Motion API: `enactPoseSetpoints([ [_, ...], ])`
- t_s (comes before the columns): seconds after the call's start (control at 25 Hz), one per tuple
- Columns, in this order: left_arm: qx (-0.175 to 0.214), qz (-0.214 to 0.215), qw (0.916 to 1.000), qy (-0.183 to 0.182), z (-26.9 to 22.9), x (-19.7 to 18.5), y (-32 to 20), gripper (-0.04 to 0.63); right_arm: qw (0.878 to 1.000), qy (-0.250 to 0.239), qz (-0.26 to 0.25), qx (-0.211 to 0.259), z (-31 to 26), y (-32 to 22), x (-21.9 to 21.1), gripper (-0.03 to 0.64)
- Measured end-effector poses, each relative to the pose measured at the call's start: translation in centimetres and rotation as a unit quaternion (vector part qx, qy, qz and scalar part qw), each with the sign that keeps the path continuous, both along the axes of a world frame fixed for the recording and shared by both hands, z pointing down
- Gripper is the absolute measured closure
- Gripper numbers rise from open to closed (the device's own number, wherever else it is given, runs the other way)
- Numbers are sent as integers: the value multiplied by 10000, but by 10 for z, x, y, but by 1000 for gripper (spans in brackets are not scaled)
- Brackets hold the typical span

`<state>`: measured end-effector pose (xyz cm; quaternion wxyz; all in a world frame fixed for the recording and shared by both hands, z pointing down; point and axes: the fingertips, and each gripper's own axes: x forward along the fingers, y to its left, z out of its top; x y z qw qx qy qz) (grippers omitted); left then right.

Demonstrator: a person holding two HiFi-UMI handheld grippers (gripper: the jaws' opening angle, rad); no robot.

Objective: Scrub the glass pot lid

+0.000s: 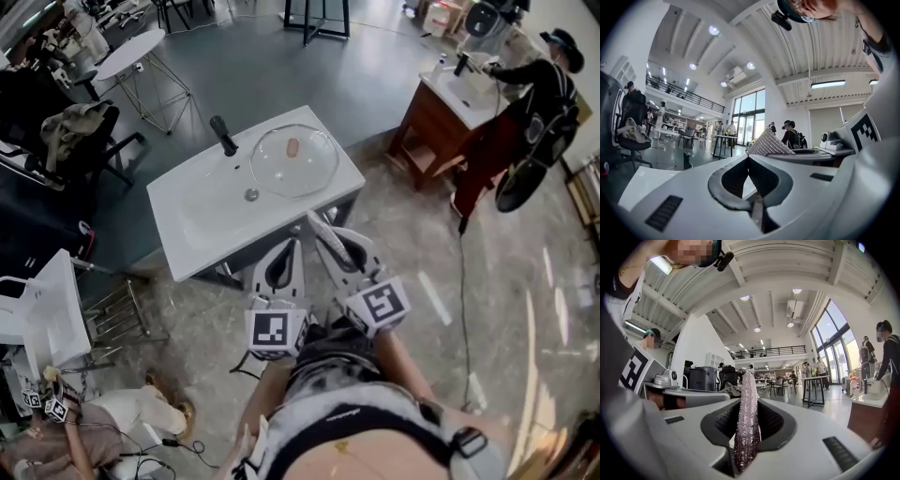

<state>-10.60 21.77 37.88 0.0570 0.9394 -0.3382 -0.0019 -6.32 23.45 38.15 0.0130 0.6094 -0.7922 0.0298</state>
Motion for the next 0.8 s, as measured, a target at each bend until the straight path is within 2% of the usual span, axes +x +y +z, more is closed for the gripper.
enactPoseSetpoints([
  [0.36, -69, -161, 9998, 29, 4, -7, -32, 597, 9998, 49, -182, -86, 4, -35, -8, 532],
  [0.8, -91, -254, 9996, -25, 3, 33, -97, 597, 9990, 15, -429, -103, 3, -104, 26, 532],
])
